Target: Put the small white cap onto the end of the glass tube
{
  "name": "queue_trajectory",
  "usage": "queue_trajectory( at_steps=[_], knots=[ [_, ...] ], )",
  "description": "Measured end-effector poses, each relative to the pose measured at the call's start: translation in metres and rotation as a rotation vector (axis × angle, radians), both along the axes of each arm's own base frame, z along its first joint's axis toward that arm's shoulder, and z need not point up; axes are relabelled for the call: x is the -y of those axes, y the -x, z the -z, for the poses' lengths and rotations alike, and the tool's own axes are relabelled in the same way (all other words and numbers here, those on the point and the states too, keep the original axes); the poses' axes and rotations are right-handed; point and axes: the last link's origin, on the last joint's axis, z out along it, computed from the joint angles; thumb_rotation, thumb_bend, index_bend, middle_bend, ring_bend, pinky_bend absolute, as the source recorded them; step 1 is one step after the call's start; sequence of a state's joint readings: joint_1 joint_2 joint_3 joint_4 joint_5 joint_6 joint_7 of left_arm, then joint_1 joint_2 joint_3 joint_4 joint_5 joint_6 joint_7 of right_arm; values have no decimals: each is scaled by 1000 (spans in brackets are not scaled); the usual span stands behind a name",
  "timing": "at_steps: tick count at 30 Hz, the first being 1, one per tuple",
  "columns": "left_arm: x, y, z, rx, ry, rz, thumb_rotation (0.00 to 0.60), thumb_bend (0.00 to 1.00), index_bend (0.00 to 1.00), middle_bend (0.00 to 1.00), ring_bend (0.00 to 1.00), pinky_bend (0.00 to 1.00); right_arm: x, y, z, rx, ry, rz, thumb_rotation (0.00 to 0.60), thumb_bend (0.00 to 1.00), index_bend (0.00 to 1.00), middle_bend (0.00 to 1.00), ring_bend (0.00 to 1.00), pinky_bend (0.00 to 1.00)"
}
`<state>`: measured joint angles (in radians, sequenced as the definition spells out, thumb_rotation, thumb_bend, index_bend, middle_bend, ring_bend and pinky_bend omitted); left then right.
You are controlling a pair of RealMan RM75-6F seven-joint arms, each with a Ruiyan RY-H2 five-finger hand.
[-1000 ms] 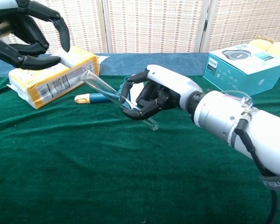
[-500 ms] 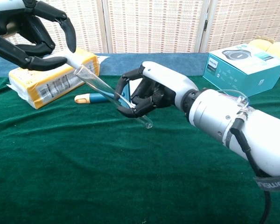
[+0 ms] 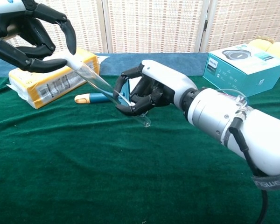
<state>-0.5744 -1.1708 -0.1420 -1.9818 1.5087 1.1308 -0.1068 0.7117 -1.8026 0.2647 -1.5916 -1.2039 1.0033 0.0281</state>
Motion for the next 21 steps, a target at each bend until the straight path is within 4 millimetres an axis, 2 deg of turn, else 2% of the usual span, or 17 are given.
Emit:
queue_trajectory(
  at_steps=[21],
  knots=[
    [-1, -2, 5, 5, 7, -3, 600, 434, 612, 1000, 883, 741, -2, -10, 5, 29, -13, -2, 600, 626, 880, 993, 1000, 1000]
  ],
)
